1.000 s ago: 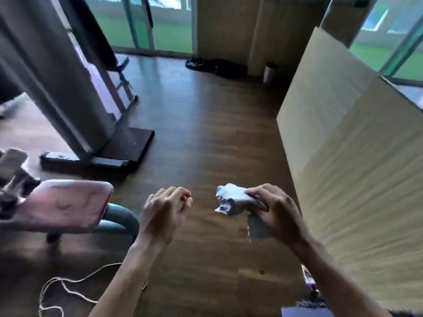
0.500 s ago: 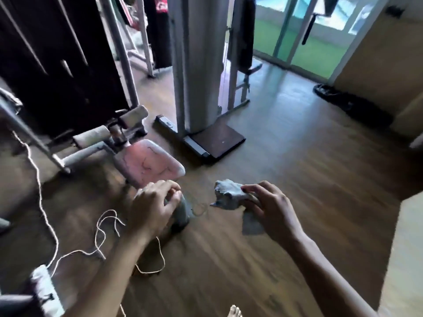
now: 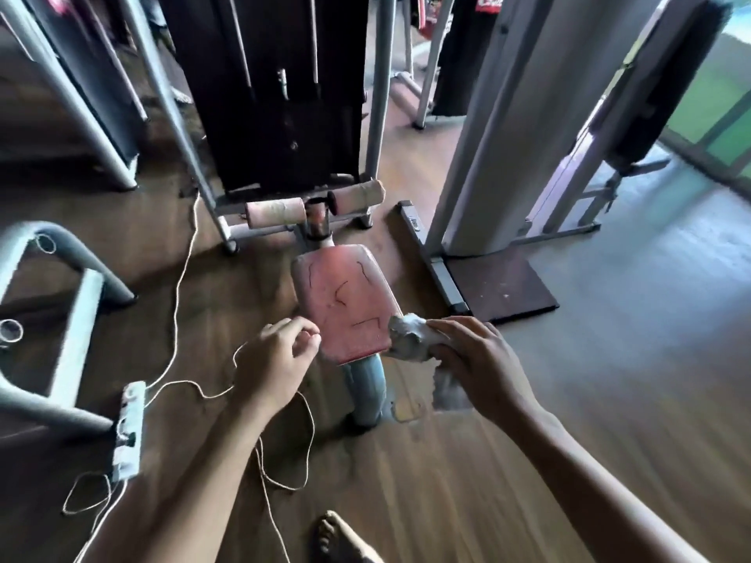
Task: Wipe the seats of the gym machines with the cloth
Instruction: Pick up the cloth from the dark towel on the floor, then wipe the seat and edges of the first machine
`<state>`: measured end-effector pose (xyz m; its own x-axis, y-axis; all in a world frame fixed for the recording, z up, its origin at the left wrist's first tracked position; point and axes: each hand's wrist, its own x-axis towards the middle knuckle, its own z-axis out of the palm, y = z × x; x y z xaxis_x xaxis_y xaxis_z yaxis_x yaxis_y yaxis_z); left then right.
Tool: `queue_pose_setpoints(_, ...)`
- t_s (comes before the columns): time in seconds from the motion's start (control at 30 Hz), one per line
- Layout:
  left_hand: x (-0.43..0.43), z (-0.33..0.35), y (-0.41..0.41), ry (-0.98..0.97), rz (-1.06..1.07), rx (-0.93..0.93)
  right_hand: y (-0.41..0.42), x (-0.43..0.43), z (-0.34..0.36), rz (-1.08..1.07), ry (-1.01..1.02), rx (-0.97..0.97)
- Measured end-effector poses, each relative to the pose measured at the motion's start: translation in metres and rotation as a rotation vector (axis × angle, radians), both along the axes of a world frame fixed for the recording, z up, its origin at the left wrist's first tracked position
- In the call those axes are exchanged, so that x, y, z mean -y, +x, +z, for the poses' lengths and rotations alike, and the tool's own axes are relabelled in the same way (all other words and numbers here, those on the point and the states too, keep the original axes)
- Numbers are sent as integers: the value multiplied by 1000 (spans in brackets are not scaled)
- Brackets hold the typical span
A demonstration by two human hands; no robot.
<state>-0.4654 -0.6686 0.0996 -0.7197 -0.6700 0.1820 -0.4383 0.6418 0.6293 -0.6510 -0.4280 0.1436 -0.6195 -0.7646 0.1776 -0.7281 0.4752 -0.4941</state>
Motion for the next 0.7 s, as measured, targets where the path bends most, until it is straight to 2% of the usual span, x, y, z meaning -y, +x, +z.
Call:
queue_pose_setpoints(0.3,88,-193,-81,344,240,12,-95,129,-183,165,164,36)
queue_pose_setpoints(0.43,101,-277,-109,440,332,5,-131,175,-265,218,222,-55)
queue_pose_setpoints(0.53,106,-331,-139,597,388,-89,-167,202,-330,264,275,-78)
queue_pose_setpoints(0.63,109,-371,-170,826,519,-271,-197,211,-391,349,313,-54)
queue_pose_setpoints(0.7,111,-398,-186,839,563,-375,-206,207,-424,466,271,-115)
